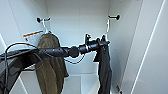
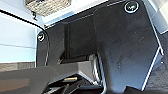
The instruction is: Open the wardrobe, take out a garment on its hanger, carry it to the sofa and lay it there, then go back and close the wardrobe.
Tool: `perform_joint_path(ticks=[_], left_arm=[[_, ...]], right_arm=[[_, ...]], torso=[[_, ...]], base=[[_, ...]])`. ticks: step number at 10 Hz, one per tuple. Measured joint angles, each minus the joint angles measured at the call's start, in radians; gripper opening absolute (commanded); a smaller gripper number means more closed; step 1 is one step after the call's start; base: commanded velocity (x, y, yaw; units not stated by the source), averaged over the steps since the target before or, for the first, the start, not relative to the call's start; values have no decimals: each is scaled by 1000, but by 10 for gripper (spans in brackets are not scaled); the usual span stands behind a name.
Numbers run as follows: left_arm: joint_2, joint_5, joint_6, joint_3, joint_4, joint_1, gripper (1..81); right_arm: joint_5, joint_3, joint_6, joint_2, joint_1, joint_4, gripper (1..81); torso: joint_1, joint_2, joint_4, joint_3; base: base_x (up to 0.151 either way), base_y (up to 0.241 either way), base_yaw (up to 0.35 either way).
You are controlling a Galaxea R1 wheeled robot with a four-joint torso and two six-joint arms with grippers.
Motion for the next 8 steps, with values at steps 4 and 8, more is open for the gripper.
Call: perform_joint_path(ticks=[4, 8], left_arm=[[-2, -7, 0, 1, 0, 15, 10], [-5, -20, 0, 3, 4, 34, 10]], right_arm=[[-1, 0, 0, -2, -6, 0, 811], [-1, 0, 0, -2, -6, 0, 811]], torso=[[0, 0, 0, 0], [0, 0, 0, 0]], base=[[-129, 0, 0], [-129, 0, 0]])
